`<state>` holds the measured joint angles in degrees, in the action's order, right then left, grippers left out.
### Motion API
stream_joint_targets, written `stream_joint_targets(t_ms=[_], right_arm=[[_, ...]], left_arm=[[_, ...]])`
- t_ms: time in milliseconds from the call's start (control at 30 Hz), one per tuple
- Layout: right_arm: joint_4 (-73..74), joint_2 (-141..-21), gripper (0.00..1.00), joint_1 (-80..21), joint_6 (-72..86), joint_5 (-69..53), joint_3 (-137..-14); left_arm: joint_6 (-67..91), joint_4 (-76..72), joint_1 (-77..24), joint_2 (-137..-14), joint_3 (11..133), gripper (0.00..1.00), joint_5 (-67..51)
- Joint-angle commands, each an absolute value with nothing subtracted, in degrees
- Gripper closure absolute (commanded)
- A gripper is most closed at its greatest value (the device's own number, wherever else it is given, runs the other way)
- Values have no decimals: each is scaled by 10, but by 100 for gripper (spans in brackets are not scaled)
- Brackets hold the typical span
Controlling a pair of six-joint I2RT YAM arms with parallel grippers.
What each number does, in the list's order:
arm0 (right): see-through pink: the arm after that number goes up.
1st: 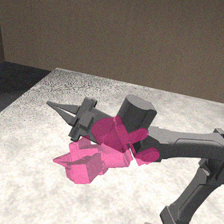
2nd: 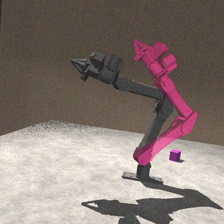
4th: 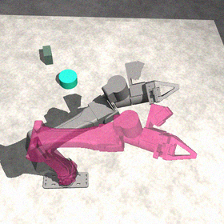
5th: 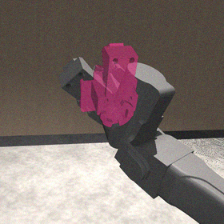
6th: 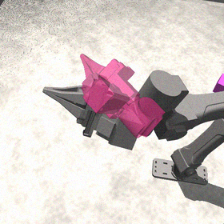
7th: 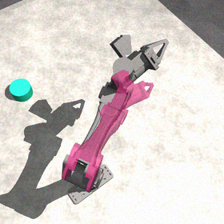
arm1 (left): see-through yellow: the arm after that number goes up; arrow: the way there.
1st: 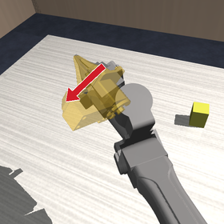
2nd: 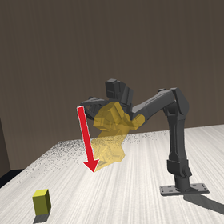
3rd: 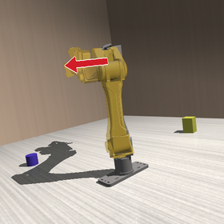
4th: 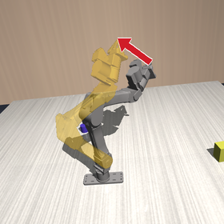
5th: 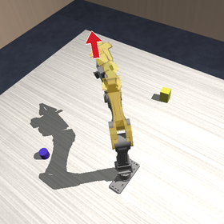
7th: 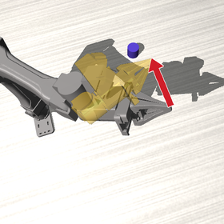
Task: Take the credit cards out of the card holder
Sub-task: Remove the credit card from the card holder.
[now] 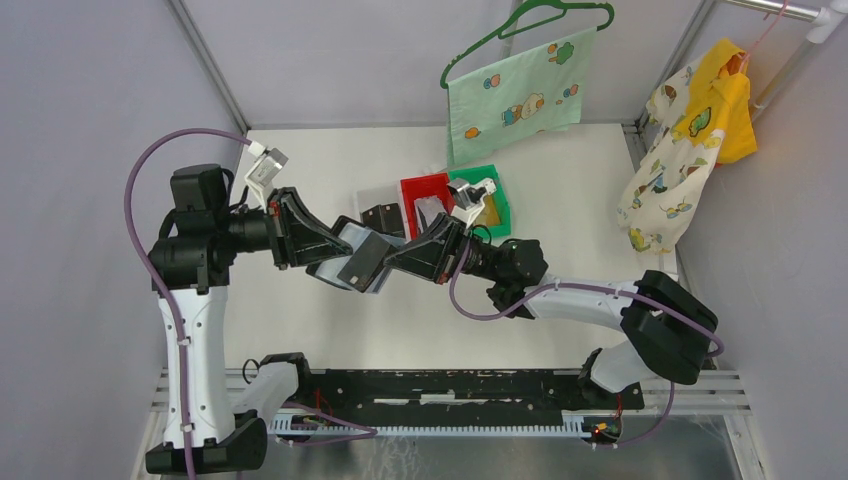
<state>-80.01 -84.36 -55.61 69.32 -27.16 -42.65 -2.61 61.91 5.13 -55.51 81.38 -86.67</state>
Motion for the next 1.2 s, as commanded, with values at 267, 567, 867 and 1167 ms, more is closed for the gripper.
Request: stream_joint_targets(t_ms=[267, 567, 867, 1167], right_arm=[[-823, -852, 93, -575, 692, -275, -465], [-839, -867, 80, -582, 699, -268, -484], [-836, -866, 100, -583, 696, -269, -477], [-849, -854, 94, -583, 693, -277, -446]], left_arm=[[-12, 611, 53, -547, 829, 98, -865], [-15, 611, 53, -548, 819, 98, -847], [-6, 611, 54, -546, 822, 98, -847], [28, 597, 53, -551, 834, 98, -864]])
